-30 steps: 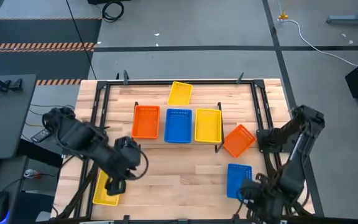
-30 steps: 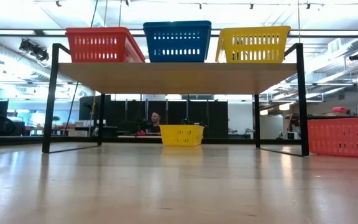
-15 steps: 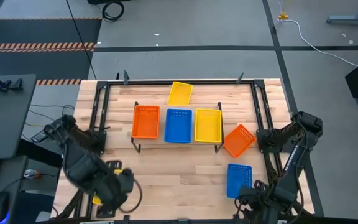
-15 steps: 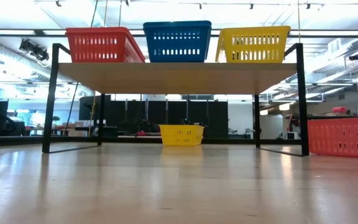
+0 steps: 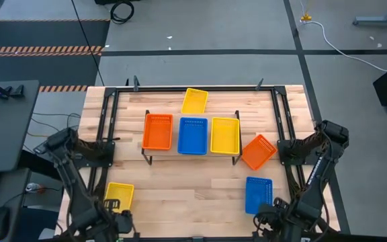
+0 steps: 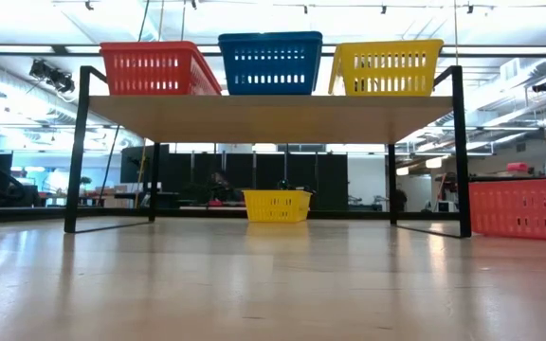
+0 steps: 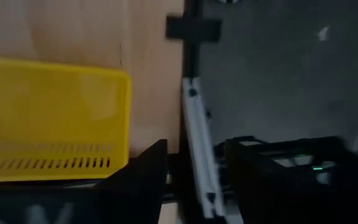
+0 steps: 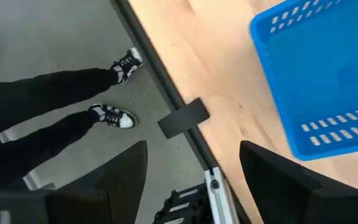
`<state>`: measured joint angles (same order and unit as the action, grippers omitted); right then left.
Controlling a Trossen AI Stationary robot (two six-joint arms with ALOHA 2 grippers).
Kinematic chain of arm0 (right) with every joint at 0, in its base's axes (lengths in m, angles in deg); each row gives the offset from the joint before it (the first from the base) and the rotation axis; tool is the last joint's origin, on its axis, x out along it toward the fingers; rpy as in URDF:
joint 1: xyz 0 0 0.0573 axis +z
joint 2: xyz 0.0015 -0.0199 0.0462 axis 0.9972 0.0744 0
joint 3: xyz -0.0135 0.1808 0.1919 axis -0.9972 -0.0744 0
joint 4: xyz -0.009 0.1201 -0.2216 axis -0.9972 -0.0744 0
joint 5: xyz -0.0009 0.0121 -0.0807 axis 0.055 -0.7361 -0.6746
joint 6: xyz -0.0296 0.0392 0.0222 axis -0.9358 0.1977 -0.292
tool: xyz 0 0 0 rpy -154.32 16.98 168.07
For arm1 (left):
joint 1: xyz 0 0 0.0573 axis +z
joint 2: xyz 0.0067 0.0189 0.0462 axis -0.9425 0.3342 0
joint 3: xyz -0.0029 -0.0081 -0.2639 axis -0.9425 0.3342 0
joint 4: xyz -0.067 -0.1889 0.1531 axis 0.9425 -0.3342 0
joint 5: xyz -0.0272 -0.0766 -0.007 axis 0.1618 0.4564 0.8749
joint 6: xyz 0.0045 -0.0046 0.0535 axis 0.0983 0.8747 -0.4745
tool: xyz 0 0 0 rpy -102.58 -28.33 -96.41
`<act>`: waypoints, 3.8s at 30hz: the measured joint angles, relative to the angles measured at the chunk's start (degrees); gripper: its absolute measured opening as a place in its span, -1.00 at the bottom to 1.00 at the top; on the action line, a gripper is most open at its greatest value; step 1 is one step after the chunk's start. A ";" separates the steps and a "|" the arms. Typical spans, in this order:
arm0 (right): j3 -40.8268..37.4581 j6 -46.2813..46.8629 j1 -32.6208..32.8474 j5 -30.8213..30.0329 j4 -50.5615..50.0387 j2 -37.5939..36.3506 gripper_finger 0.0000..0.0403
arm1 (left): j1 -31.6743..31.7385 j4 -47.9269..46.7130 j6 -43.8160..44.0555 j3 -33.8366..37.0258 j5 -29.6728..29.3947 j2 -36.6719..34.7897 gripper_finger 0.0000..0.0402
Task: Stack baskets on shelf by color
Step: Stack the bottom yellow bin on top of the yellow bin on the shelf
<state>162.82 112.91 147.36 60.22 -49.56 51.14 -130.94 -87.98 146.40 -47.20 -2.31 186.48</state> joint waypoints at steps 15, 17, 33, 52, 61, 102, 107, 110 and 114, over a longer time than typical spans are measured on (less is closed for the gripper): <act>0.04 1.96 1.05 3.13 1.40 0.00 0.29 | -1.99 14.12 1.82 18.11 -1.70 -0.11 0.09; 0.04 2.58 1.09 3.15 1.50 0.00 0.29 | -2.01 16.77 0.91 20.16 -1.69 -0.09 0.11; 0.04 2.57 1.09 7.00 1.68 0.00 0.29 | 5.30 26.26 -0.23 28.61 -1.93 -0.09 -0.87; 0.06 1.31 0.79 4.53 1.16 0.02 0.29 | 16.71 14.81 -25.65 -6.08 -22.82 -0.04 -0.99; 0.06 1.49 0.37 3.06 1.14 0.02 0.29 | 28.06 18.51 -47.64 -20.60 -29.23 -0.04 -0.97; 0.52 -7.46 -14.16 -22.66 -14.83 -37.00 0.19 | 52.03 37.25 -64.84 -23.07 -24.44 12.48 -0.94; 0.52 -9.25 -15.86 -22.47 -14.69 -37.25 0.19 | 53.49 35.93 -64.84 -23.00 -23.97 13.42 -0.90; 0.52 -9.61 -16.11 -21.92 -14.64 -37.22 0.19 | 53.99 36.21 -64.84 -23.07 -22.32 13.29 -0.84; 0.50 -9.64 -16.11 -21.62 -14.66 -37.20 0.19 | 54.26 35.87 -64.89 -23.07 -21.72 13.30 -0.76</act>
<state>163.32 103.27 131.25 38.60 -64.22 13.94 -76.68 -52.11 81.51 -70.27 -24.04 199.78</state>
